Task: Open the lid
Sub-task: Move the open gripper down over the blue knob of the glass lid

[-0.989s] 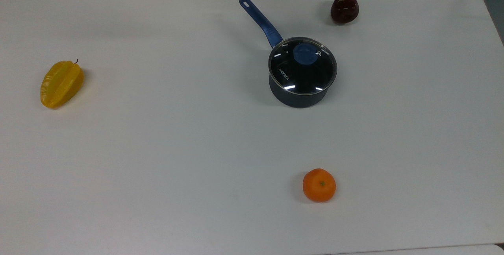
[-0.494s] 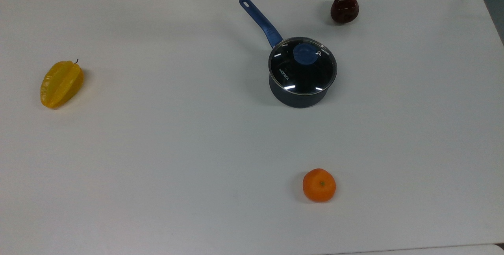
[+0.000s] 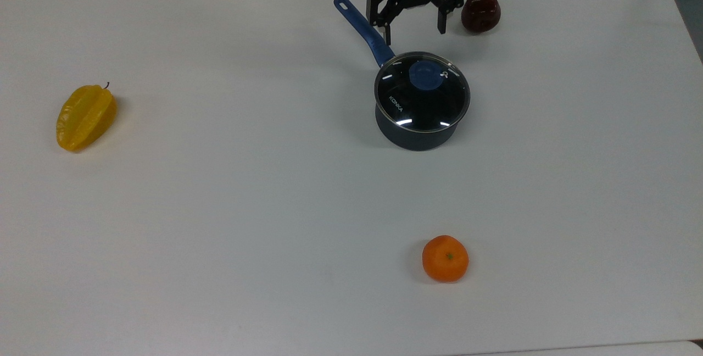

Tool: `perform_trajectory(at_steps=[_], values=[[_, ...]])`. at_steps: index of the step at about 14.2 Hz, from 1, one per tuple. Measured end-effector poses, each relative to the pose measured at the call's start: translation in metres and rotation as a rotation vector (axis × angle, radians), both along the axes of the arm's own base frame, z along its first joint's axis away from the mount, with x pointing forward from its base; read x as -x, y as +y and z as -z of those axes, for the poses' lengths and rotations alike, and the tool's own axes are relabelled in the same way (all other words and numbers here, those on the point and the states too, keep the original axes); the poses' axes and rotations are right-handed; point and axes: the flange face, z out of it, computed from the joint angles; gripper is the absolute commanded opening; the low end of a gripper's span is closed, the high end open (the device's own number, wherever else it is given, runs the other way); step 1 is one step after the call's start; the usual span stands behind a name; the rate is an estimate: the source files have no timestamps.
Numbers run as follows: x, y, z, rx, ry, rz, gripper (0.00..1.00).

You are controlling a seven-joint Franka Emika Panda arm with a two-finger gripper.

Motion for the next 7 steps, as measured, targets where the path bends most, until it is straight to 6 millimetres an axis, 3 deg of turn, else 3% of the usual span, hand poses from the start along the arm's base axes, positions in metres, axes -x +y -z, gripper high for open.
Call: perform_trajectory(at_steps=[7], values=[[-0.02, 0.009, 0.042, -0.021, -0.035, -0.001, 0.96]])
